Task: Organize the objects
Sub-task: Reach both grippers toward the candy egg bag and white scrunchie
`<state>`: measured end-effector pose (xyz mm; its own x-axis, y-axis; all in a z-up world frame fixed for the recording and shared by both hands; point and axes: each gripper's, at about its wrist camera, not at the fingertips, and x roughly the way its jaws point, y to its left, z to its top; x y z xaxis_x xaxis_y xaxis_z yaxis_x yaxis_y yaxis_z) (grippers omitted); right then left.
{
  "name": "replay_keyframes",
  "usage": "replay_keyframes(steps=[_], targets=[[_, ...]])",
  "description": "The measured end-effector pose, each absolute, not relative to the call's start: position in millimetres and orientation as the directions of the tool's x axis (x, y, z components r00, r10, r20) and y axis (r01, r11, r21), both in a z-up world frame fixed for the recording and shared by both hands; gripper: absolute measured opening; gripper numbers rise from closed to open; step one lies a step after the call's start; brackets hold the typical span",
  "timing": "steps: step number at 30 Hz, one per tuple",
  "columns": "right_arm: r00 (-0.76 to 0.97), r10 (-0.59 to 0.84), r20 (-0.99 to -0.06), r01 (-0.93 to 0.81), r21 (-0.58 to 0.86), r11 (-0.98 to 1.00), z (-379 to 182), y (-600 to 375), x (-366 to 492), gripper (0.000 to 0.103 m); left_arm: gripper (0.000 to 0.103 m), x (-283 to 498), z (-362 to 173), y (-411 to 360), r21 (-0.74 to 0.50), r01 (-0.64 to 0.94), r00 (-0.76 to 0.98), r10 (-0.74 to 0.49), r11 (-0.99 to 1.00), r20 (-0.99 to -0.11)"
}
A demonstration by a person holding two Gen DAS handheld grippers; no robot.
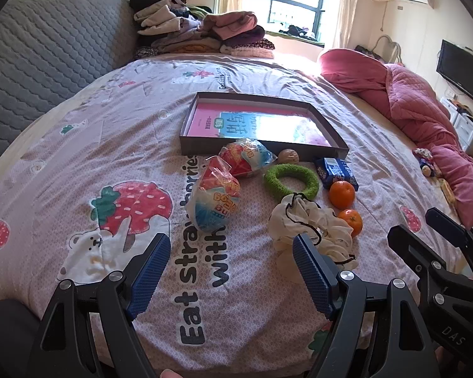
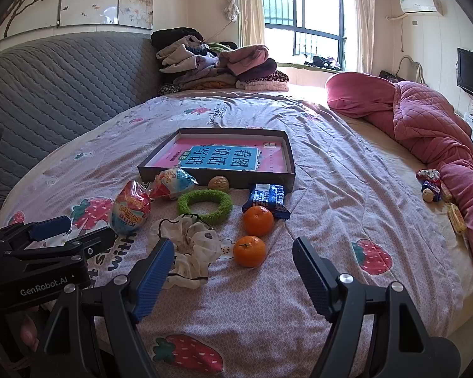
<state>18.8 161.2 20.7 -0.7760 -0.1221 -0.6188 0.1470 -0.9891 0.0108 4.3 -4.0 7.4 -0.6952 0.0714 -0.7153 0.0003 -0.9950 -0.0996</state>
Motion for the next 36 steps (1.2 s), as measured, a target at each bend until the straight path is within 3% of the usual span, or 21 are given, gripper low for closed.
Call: replay_keyframes(steps=[19, 36], targets=[[-0.787, -0.122, -0.605, 0.145, 0.011, -0.989, 25.4, 160.9, 21.4, 0.077, 0.081, 7.4, 14.7, -10.7, -0.106, 0.006, -0.702, 0.071, -0.994, -0.709], [-0.796, -0.187, -0.576, 0.216, 0.018, -0.976, 34.9, 141.4, 26.4, 0.077, 0.081, 3.2, 23.5, -39.2, -0.053, 0.057, -0.723, -0.005, -0.997, -0.691]])
